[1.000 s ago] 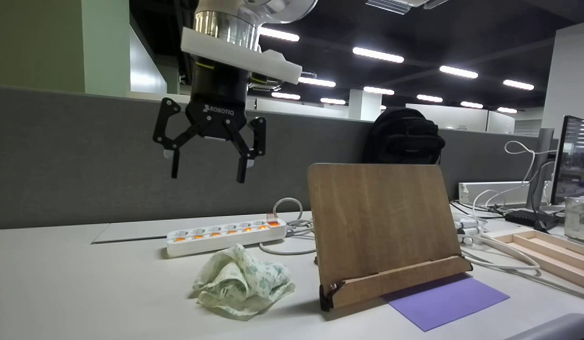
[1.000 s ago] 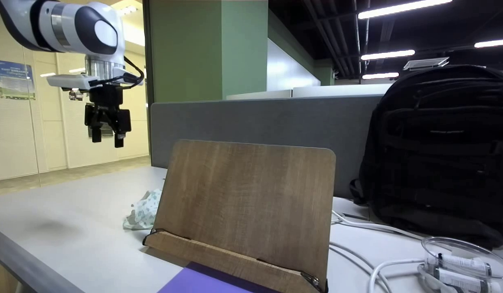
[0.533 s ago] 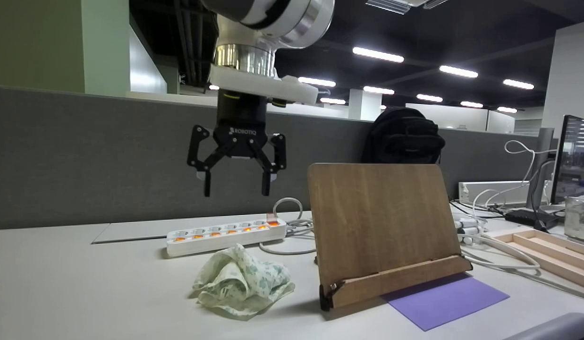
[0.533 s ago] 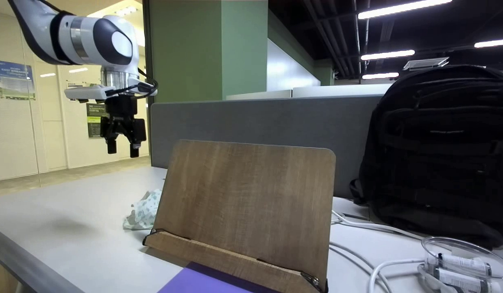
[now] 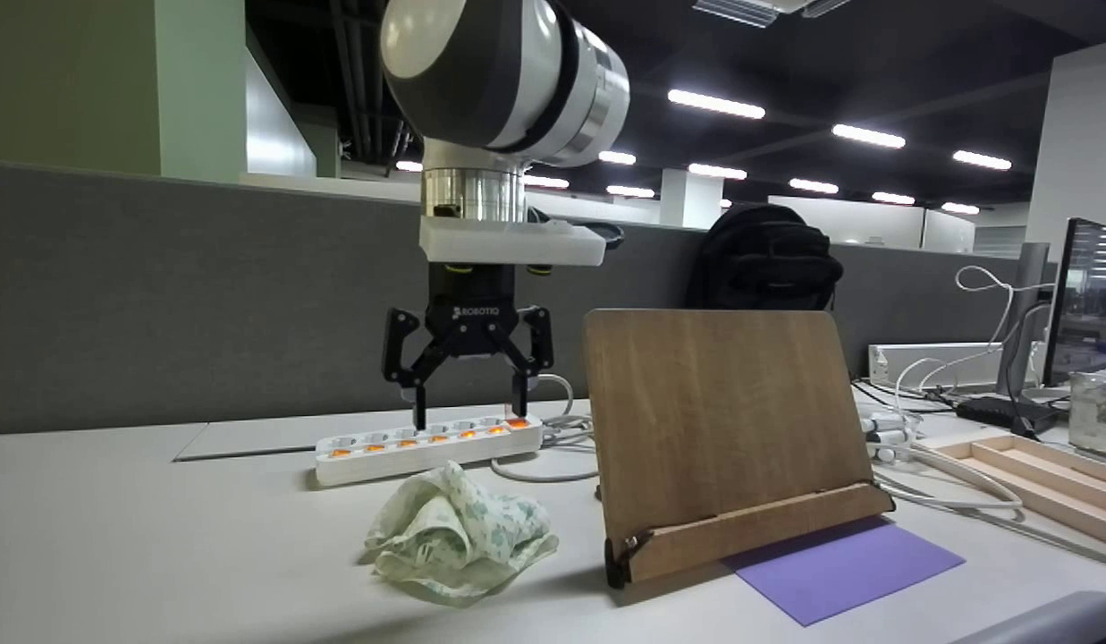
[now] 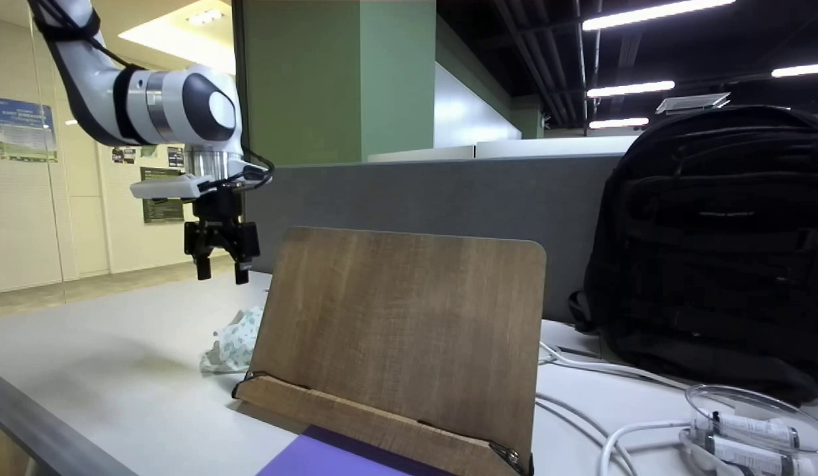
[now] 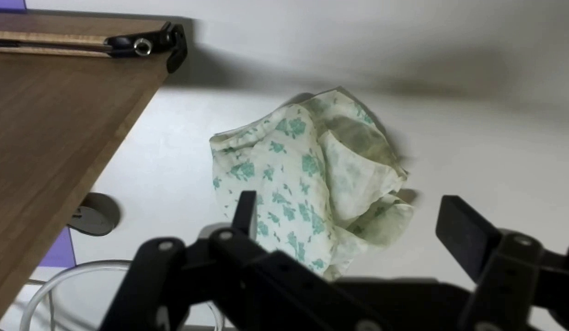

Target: Hang the cloth on the object

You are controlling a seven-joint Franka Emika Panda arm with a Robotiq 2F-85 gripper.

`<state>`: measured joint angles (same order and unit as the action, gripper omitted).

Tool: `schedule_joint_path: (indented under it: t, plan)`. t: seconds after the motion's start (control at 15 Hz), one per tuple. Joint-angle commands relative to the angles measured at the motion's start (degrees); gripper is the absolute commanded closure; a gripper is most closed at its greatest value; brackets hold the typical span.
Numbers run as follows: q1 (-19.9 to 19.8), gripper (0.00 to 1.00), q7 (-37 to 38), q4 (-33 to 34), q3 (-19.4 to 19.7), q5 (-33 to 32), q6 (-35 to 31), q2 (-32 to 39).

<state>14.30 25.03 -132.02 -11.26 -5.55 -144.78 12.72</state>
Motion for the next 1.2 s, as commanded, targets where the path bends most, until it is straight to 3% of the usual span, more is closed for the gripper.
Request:
schedule_joint_path:
  t: [0.0, 0.67, 0.73, 0.87, 1.13]
  plan:
    - [2.7, 0.0, 3.1, 4.1, 2.2, -2.6, -0.6, 5.0]
    - [7.5, 0.0, 4.3, 11.5, 7.6, -2.8, -3.0, 14.6]
    - [7.9, 0.25, 4.4, 12.1, 8.3, -2.7, -3.2, 15.3]
    - [8.5, 0.32, 4.5, 13.2, 9.4, -2.5, -3.1, 16.6]
    - [8.6, 0.62, 3.9, 13.7, 10.3, -1.6, -2.7, 16.9]
